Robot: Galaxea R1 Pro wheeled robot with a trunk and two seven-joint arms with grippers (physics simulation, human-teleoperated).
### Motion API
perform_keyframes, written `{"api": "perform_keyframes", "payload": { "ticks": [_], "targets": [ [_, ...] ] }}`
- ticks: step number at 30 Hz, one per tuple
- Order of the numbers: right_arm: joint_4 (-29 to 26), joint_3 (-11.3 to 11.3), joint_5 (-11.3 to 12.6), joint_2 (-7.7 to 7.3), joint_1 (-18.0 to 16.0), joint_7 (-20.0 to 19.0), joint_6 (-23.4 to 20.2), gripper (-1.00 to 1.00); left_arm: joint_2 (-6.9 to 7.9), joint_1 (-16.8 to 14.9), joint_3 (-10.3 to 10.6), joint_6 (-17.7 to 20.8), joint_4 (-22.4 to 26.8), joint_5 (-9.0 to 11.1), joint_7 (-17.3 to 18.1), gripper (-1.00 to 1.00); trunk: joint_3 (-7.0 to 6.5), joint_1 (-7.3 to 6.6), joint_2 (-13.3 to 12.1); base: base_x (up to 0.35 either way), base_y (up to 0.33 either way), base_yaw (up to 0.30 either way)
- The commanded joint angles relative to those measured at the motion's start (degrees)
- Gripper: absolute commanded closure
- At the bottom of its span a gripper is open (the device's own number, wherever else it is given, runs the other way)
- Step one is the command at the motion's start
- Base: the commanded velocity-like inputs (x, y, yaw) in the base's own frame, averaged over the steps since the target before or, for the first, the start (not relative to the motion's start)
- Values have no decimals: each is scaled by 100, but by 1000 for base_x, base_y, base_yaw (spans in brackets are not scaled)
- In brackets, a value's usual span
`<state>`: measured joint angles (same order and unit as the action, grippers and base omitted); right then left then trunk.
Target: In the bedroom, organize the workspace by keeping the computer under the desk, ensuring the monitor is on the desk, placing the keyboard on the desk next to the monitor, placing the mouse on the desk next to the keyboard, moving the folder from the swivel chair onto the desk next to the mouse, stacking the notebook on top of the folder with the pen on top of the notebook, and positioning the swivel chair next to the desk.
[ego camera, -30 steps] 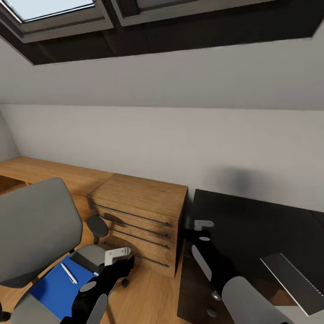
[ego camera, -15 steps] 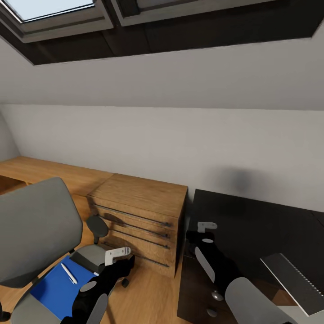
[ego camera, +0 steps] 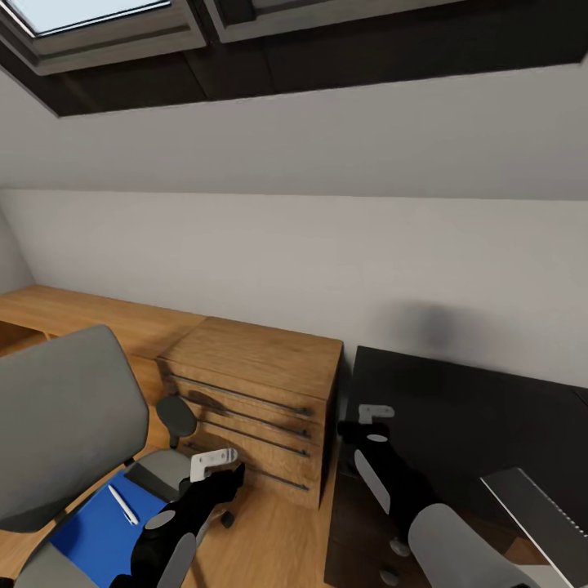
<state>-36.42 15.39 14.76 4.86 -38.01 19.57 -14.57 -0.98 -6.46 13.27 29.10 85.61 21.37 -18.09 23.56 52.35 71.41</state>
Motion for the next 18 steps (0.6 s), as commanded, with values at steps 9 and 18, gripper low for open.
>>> {"api": "perform_keyframes", "payload": {
  "ticks": [9,18],
  "targets": [
    [337,18,54,-3,-5,57,-47,-100,1,-4,9,14,12,60,-54,-100,7,1,4,11,4,0],
    [382,-7,161,-10,-5,56,-66,-100,1,-4,9,12,21,60,-54,-100,7,1,4,0,0,0]
  ]
}}
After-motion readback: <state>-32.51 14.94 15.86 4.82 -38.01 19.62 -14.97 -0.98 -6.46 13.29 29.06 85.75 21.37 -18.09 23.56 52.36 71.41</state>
